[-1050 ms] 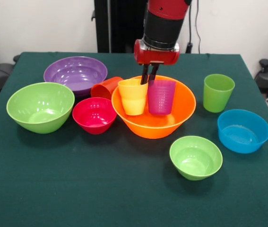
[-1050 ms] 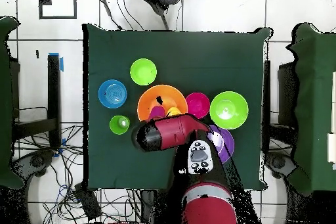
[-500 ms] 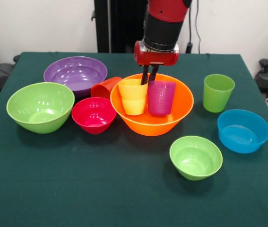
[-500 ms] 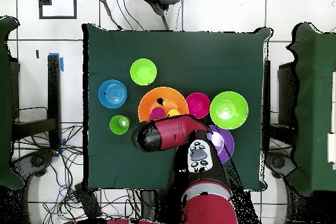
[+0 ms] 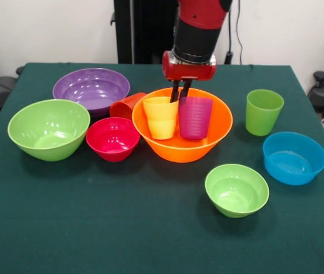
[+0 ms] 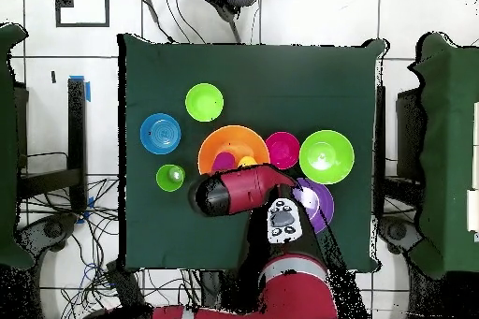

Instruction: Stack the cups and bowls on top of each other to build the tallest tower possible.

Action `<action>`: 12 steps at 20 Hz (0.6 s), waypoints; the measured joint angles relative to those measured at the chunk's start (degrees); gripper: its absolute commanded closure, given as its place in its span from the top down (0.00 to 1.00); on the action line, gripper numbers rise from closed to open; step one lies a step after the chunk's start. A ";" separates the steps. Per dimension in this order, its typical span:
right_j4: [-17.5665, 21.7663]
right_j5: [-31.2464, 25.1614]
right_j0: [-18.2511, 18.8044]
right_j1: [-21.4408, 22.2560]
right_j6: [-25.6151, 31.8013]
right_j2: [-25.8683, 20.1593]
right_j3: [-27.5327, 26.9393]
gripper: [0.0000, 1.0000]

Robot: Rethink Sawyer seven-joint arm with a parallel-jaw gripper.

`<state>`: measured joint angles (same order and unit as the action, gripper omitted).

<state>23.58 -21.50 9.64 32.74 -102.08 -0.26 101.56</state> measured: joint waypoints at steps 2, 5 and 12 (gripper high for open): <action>0.00 -0.04 -0.05 -0.06 0.00 0.00 -0.13 0.00; 0.00 -0.20 -0.08 -0.08 0.00 -0.01 -0.27 0.00; 0.00 -2.74 -0.05 -0.06 0.00 -0.17 -0.25 0.00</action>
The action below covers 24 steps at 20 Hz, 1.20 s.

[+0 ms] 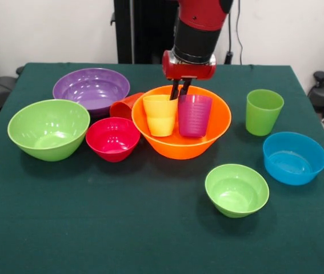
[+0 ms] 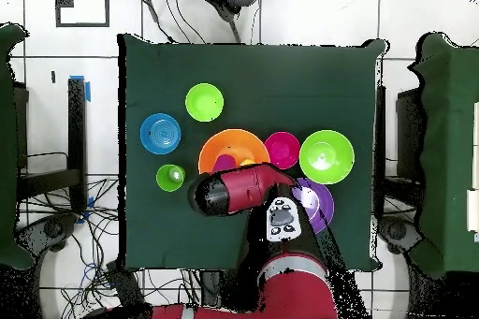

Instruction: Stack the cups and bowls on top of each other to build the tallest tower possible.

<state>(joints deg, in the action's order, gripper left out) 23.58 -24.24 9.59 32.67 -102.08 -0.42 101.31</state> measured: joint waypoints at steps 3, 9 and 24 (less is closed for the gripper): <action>0.01 -2.24 0.11 0.04 0.00 -0.14 0.01 0.00; 0.01 -7.76 0.57 0.19 0.00 -0.50 0.83 0.00; -0.18 -14.56 5.17 0.04 0.00 -4.49 1.98 0.00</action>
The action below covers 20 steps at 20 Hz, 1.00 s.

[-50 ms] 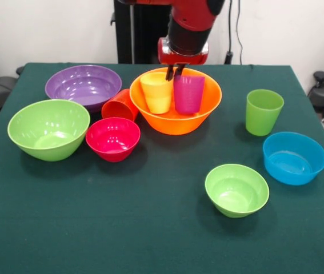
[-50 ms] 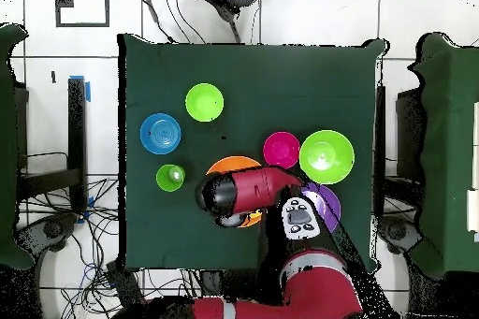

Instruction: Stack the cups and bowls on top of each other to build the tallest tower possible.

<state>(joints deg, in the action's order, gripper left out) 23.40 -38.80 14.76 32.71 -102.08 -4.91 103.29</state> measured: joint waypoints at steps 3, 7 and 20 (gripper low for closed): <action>0.00 0.01 0.82 0.03 0.00 -0.65 0.14 0.00; 0.01 -0.02 1.80 0.04 0.00 -1.46 0.36 0.00; -0.70 -3.53 7.07 -0.09 0.00 -6.40 1.52 0.00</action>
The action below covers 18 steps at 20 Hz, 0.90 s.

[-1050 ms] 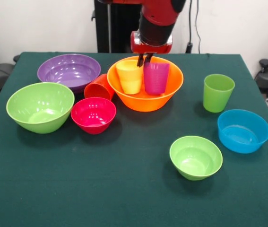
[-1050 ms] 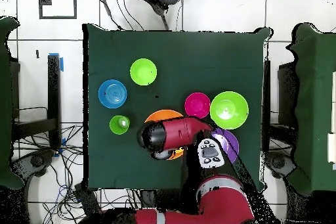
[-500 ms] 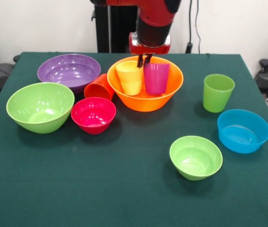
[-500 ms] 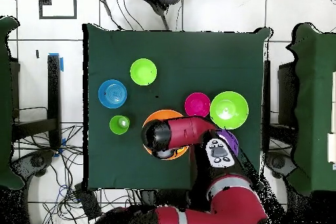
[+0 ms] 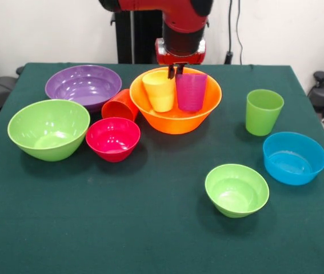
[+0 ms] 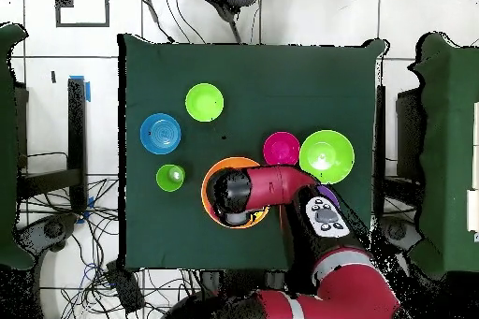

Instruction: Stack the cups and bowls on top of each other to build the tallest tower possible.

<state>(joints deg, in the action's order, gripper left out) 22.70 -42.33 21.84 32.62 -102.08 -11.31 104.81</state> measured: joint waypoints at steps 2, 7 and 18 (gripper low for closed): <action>-0.32 -1.77 0.57 -0.45 0.00 -0.95 -0.01 0.00; -0.84 -3.91 1.38 -1.36 0.00 -2.15 -0.02 0.00; -0.84 -5.69 4.42 -2.34 0.00 -4.69 -0.05 0.00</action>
<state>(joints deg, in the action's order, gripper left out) 21.86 -48.02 26.26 30.28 -102.08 -15.99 104.76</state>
